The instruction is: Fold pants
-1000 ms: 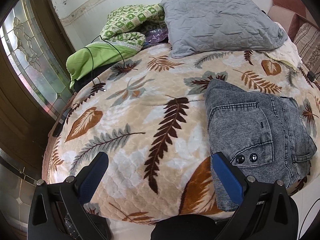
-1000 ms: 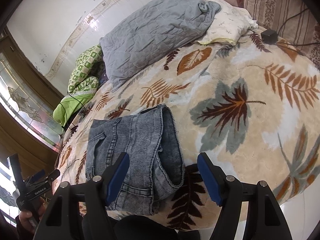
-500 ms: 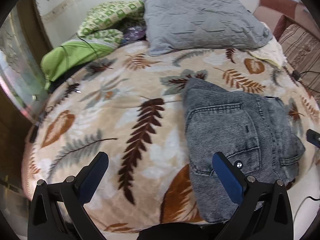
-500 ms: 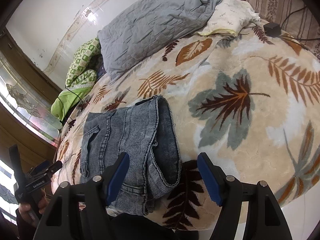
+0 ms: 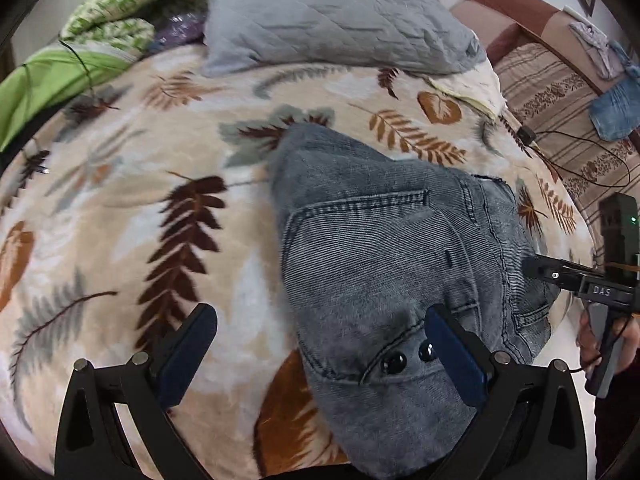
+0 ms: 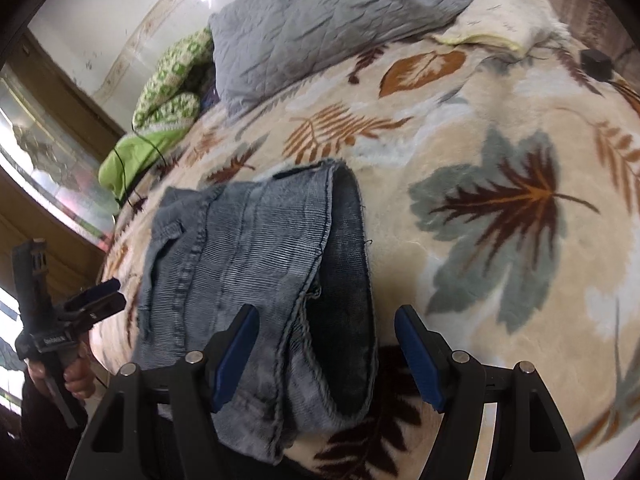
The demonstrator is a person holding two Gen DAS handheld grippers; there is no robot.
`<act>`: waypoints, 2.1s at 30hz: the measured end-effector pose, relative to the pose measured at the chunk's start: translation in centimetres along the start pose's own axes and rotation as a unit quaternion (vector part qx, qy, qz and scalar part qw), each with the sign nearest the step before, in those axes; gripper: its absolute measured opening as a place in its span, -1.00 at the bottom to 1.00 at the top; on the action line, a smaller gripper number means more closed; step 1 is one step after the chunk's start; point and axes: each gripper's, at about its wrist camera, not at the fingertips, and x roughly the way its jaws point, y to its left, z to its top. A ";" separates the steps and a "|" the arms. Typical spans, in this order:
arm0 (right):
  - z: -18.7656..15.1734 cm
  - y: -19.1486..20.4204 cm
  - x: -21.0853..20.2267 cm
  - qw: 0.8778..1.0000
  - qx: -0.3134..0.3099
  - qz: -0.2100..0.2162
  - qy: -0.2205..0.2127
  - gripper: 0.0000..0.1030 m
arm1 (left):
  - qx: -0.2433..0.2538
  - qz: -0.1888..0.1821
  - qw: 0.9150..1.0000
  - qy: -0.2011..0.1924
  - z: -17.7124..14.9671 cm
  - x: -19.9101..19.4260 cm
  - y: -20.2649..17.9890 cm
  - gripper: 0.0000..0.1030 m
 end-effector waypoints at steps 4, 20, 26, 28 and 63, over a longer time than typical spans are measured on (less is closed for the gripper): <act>0.5 0.5 0.9 0.999 0.002 0.041 0.005 0.57 | -0.001 -0.042 0.999 0.032 0.6 2.2 -0.2 1.00; 1.0 7.9 0.9 0.993 -0.108 0.047 -0.010 -0.39 | -0.032 -0.117 0.993 0.010 2.5 1.1 -1.0 -0.06; 4.6 11.3 -1.2 0.985 -0.149 0.061 -0.065 -0.40 | -0.039 -0.106 0.993 -0.024 6.5 -1.3 0.7 -0.16; 6.5 12.1 -1.1 0.982 -0.160 0.056 -0.084 -0.40 | -0.037 -0.095 0.994 -0.042 8.5 -2.1 1.3 -0.16; 0.9 18.6 -12.7 0.965 -0.154 -0.022 -0.212 0.36 | -0.068 0.254 0.944 -0.198 0.0 -19.4 0.3 0.78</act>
